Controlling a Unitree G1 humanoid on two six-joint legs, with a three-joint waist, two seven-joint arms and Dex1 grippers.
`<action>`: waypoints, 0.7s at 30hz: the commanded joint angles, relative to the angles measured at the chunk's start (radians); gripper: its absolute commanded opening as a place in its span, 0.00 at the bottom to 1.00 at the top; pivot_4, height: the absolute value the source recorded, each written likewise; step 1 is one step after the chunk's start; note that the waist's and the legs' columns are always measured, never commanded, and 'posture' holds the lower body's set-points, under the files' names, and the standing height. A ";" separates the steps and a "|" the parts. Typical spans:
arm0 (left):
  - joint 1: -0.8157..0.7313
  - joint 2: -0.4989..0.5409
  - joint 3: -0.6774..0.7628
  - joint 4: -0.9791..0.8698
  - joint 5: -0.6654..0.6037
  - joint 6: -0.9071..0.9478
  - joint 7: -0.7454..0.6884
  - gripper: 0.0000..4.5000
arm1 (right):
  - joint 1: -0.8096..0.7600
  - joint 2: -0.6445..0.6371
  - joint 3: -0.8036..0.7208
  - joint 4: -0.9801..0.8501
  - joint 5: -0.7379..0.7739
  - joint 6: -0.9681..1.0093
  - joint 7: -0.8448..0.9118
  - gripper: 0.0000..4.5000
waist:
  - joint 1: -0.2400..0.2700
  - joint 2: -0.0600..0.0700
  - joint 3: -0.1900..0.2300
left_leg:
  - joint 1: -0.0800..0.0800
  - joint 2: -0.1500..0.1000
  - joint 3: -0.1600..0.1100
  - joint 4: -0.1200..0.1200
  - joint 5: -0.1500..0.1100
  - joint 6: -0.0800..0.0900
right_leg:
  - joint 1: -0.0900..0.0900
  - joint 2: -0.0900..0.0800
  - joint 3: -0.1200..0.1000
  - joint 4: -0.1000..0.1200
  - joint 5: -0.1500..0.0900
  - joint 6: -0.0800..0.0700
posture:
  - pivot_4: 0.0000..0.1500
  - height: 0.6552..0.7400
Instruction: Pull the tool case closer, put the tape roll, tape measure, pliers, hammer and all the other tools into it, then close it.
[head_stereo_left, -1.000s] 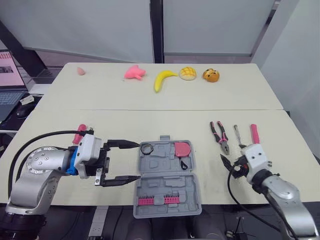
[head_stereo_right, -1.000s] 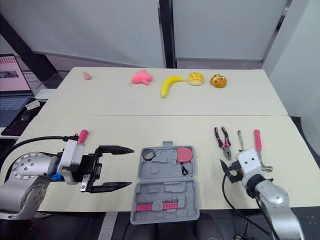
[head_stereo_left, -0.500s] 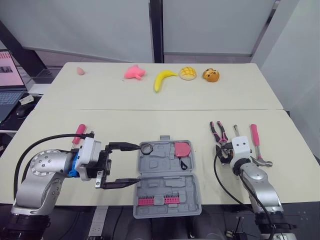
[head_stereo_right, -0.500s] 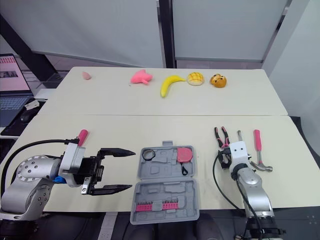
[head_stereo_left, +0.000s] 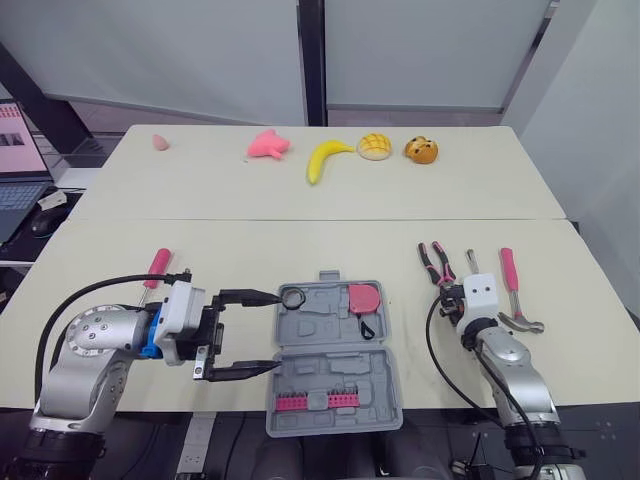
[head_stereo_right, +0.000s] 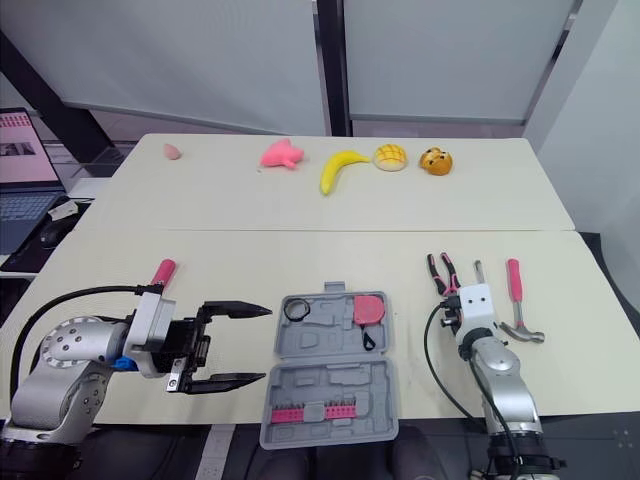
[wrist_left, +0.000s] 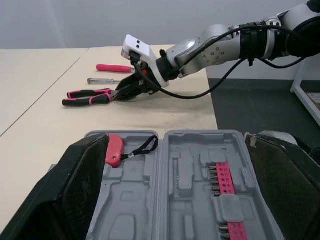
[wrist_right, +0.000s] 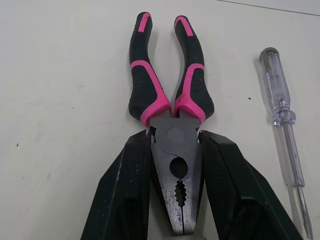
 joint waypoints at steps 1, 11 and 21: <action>-0.007 0.003 0.018 -0.012 0.002 0.005 0.030 1.00 | 0.005 0.001 -0.015 -0.036 0.012 -0.036 -0.006 0.27 | -0.001 0.000 0.000 | 0.000 0.000 0.000 0.000 0.000 0.000 | 0.000 0.000 0.000 0.000 0.000 0.000 | 1.00 1.00; -0.002 0.038 0.059 0.000 0.053 0.032 0.136 1.00 | 0.089 -0.105 -0.007 -0.322 0.039 0.015 0.114 0.27 | -0.004 0.002 0.001 | 0.000 0.000 0.000 0.000 0.000 0.000 | 0.000 0.000 0.000 0.000 0.000 0.000 | 1.00 1.00; -0.011 0.117 0.076 0.095 0.105 -0.009 0.092 1.00 | 0.033 -0.453 0.075 -0.580 0.090 0.199 0.445 0.27 | -0.006 0.002 0.001 | 0.000 0.000 0.000 0.000 0.000 0.000 | 0.000 0.000 0.000 0.000 0.000 0.000 | 1.00 1.00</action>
